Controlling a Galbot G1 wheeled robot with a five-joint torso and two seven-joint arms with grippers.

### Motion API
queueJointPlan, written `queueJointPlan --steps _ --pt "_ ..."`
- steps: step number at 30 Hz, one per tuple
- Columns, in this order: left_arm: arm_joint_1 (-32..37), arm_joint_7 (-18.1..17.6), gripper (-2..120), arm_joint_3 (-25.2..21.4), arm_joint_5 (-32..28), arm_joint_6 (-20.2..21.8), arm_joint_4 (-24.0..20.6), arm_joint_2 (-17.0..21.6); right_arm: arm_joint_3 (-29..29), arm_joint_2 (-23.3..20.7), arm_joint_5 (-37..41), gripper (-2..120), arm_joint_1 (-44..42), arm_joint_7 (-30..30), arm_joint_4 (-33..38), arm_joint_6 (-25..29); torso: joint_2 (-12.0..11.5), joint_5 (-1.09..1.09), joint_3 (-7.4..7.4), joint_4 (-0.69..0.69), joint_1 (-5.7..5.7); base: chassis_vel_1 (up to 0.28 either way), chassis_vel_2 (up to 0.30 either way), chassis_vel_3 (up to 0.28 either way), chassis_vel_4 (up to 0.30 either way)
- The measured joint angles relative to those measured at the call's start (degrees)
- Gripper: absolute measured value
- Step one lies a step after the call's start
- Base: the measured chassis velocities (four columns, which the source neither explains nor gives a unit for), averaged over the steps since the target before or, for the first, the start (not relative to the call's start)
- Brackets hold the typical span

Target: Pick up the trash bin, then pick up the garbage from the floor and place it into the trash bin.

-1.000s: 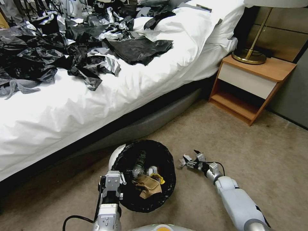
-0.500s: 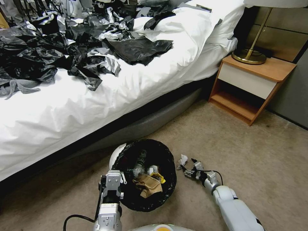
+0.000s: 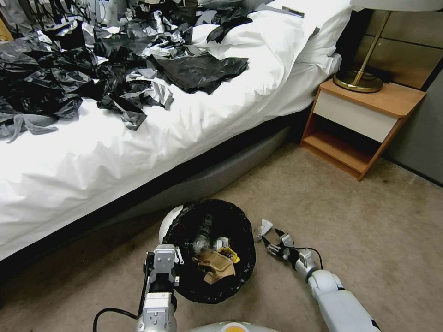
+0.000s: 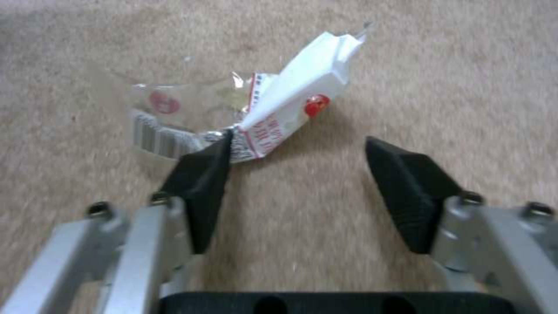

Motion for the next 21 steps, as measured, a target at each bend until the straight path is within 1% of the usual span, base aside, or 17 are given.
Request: queueJointPlan --steps 1,2,3,17,21 --pt "0.0 0.0 0 0.0 0.0 0.0 0.0 0.0 0.0 0.0 0.0 53 0.0 0.0 0.0 0.0 0.0 0.0 0.0 0.0 0.0 0.0 0.0 0.0 0.0" --pt "0.0 0.0 0 0.0 0.0 -0.1 0.0 0.0 -0.1 0.1 -0.6 48 0.5 0.1 -0.2 0.3 0.0 0.0 0.0 0.0 0.0 0.0 0.0 0.0 0.0" --pt "0.1 0.0 0 0.0 0.1 -0.1 0.0 -0.1 -0.2 0.1 -1.1 45 0.9 0.1 -0.5 0.5 0.0 0.0 0.0 0.0 0.0 0.0 0.0 0.0 0.0" --pt "0.2 -0.1 0 -0.2 0.1 -0.3 0.0 -0.1 -0.6 0.0 -1.4 44 4.0 -0.3 -3.1 1.1 0.0 0.0 0.0 0.0 -0.01 0.0 0.0 0.0 0.0" --pt "0.2 -0.1 0 -0.2 0.1 -0.3 0.0 -0.1 -0.7 0.0 -1.2 40 4.6 -0.7 -3.9 1.2 0.0 0.0 0.0 0.0 0.0 0.0 0.0 0.0 0.0"
